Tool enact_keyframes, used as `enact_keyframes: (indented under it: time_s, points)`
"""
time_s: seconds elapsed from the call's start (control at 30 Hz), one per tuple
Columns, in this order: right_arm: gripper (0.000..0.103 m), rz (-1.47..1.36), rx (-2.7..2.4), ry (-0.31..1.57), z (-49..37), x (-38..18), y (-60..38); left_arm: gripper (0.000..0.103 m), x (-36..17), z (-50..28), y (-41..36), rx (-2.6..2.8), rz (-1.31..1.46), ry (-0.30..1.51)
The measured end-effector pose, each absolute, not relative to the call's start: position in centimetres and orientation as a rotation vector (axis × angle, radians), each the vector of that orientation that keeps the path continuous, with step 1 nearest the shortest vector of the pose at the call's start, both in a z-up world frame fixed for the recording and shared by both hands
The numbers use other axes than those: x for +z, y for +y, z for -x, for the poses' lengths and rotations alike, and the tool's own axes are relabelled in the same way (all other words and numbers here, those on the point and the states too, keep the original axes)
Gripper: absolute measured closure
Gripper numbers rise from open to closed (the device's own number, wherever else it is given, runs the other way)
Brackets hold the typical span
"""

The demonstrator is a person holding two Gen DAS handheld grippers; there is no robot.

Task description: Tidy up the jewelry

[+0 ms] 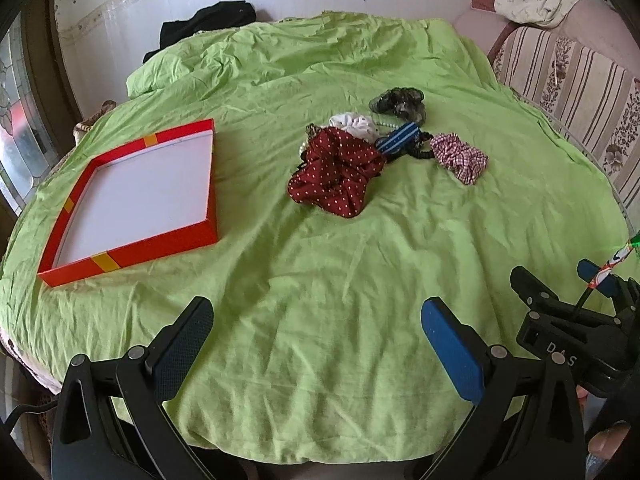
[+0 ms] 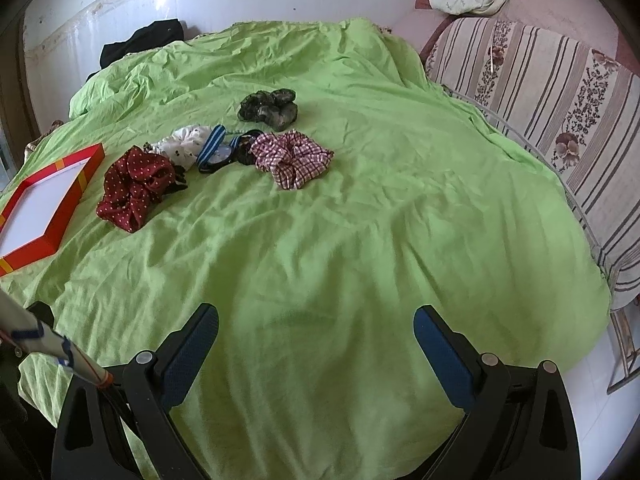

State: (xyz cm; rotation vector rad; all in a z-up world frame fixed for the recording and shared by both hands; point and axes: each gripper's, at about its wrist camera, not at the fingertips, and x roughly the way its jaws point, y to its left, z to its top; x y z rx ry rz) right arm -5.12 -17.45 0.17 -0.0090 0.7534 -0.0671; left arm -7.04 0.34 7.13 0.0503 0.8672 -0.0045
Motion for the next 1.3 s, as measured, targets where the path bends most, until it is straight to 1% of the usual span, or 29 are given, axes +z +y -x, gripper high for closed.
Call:
enact_keyframes:
  time_s: [1.0, 1.3]
  points:
    - [0.003, 0.047, -0.017, 0.781, -1.7, -0.3, -16.2, 0.000, 5.3, -1.9, 3.1, 0.068, -0.027, 0.944]
    - [0.003, 0.044, -0.005, 0.782, -2.4, -0.5, -15.9, 0.000, 5.5, -2.9, 5.3, 0.115, -0.010, 0.926]
